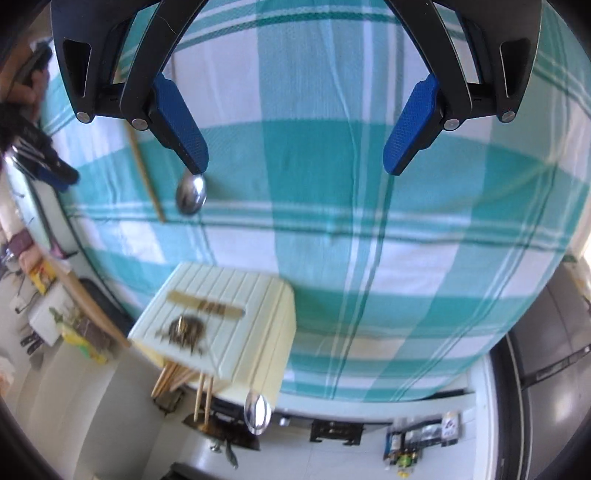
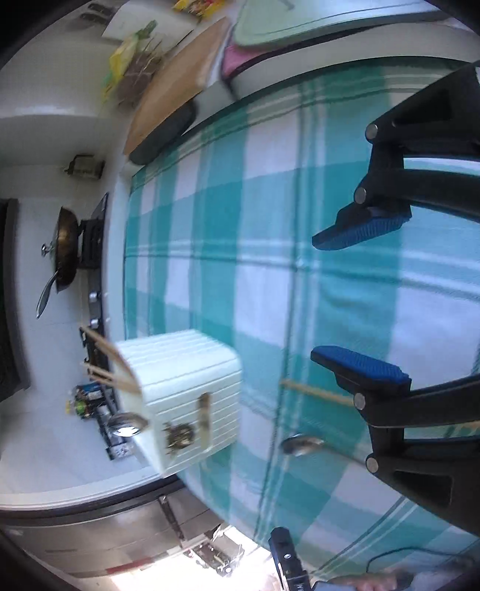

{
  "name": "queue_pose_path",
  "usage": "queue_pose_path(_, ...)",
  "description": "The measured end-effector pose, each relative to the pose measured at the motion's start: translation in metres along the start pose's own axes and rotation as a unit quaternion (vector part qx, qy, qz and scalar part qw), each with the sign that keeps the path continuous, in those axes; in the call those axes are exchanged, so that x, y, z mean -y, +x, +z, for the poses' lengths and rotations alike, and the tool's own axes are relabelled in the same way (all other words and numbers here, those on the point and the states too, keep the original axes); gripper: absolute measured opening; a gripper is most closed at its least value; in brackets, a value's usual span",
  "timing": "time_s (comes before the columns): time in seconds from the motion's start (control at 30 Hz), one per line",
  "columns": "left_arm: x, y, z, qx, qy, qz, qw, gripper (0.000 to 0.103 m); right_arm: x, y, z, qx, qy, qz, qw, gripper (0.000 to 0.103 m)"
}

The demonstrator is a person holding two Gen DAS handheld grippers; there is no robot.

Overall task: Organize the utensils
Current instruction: 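Move both open tools back over the last chopstick and steel spoon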

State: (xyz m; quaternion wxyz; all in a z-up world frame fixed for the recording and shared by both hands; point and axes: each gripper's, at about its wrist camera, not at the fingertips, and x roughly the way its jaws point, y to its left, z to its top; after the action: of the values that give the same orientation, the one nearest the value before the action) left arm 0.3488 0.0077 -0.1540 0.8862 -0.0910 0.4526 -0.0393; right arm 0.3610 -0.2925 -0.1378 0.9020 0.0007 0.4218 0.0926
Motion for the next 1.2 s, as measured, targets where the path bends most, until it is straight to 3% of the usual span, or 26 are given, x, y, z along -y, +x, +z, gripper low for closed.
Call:
queue_pose_path(0.17,0.011,0.02,-0.017,0.005,0.006,0.028,0.9996,0.096,0.008,-0.005,-0.047,-0.01,-0.005,-0.041,0.999,0.055)
queue_pose_path(0.63,0.017,0.037,-0.027,0.001,0.038,0.071,0.9968,0.097,0.015,0.005,-0.074,-0.016,0.021,-0.054,0.998,0.057)
queue_pose_path(1.07,0.017,0.037,-0.027,0.002,0.037,0.071,0.9968,0.098,0.016,0.005,-0.075,-0.016,0.021,-0.055,0.998,0.057)
queue_pose_path(1.2,0.011,0.033,-0.028,0.011,0.024,0.043,0.9987,0.099,0.016,0.005,-0.075,-0.016,0.021,-0.055,0.998,0.057)
